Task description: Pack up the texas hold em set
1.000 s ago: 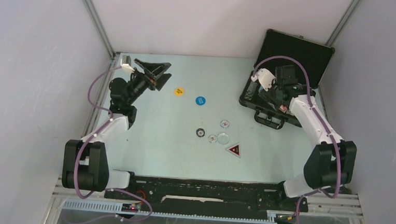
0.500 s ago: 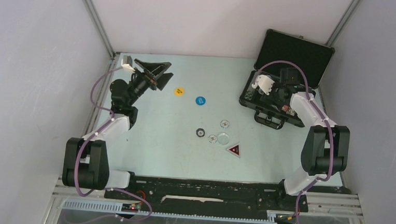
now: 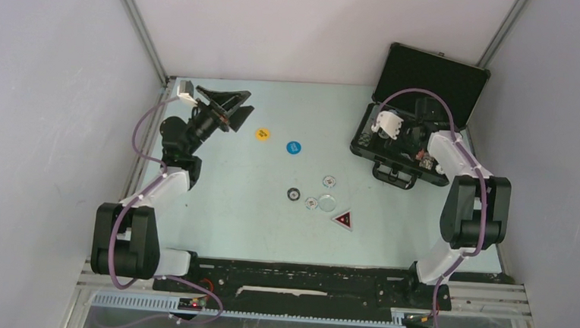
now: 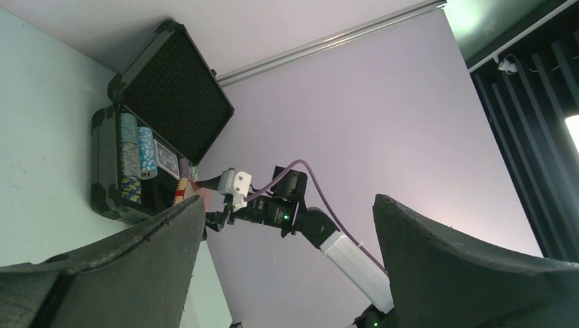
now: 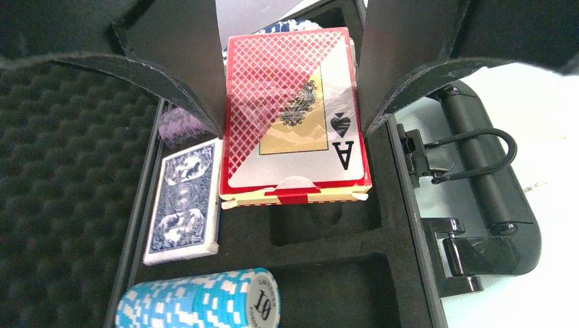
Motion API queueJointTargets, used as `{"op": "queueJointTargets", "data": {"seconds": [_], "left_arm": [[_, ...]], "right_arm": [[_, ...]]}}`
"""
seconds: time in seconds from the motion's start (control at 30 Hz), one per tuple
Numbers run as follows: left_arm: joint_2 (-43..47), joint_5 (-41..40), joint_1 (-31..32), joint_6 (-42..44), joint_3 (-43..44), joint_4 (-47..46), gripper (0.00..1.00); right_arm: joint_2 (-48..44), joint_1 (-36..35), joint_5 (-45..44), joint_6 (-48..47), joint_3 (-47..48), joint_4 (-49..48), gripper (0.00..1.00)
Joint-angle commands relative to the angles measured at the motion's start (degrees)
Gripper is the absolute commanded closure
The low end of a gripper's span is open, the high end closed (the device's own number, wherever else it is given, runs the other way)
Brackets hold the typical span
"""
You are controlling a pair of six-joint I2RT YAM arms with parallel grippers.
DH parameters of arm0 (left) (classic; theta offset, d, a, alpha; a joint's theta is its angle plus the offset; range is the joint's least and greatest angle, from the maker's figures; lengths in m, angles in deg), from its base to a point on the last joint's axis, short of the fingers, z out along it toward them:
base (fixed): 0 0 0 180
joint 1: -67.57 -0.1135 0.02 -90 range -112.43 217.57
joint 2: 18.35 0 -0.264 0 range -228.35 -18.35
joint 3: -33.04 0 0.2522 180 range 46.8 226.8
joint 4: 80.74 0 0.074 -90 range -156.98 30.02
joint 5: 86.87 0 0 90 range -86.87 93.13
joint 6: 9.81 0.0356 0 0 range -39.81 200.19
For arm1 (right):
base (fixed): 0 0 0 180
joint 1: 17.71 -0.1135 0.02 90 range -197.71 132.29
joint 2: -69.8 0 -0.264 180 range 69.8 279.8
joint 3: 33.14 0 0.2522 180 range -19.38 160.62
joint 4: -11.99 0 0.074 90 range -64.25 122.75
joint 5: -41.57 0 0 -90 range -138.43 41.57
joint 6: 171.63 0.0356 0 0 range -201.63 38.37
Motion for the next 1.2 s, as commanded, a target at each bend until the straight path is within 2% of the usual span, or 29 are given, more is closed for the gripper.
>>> {"op": "queueJointTargets", "data": {"seconds": [0.0,0.37,0.83,1.17], "left_arm": [[1.68,1.03,-0.35,0.15,-0.09,-3.7,0.01],[1.51,1.08,-0.74,1.31,0.15,-4.0,0.0],[1.83,1.38,-1.73,2.16,0.48,-3.83,0.0],[1.67,1.47,-2.1,2.18,0.4,-3.83,0.0]], "right_arm": [[0.69,0.27,-0.09,-3.97,2.81,-1.44,0.68],[3.96,0.26,1.13,-3.77,3.33,-2.58,0.67],[6.36,0.27,7.48,-2.6,5.9,3.04,0.62],[7.84,0.27,5.07,-2.63,5.15,0.97,0.58]]}}
